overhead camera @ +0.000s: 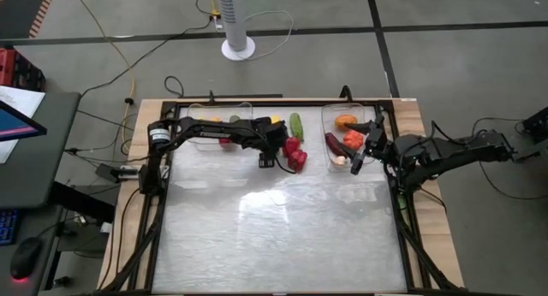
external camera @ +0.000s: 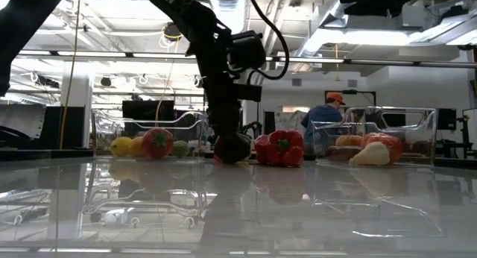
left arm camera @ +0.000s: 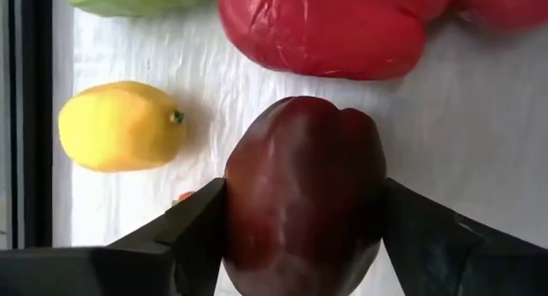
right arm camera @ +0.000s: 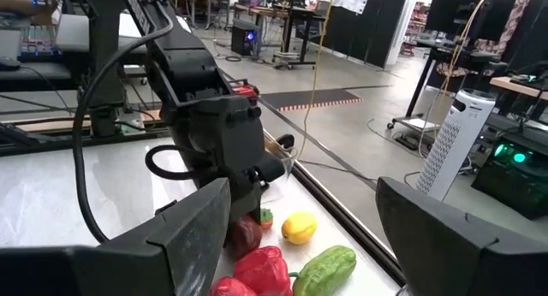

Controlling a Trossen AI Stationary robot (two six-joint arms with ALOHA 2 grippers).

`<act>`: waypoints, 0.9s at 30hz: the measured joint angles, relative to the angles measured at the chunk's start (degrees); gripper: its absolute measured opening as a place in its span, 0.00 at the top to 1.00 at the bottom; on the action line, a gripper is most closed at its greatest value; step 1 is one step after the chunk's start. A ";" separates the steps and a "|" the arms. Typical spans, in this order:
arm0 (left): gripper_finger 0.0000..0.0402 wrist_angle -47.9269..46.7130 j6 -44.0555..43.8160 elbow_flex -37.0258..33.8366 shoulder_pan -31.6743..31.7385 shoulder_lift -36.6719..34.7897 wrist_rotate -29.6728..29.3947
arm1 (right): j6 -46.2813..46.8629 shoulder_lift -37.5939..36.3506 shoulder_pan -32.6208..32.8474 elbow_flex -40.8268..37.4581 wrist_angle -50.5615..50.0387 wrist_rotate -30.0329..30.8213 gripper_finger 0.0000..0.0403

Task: Sort produce into baskets
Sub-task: Put the red apple into the right transparent bin

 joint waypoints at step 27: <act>0.24 -18.81 -16.67 -0.45 8.77 -26.84 -8.96 | 2.14 0.00 0.07 0.00 -1.18 -0.13 0.21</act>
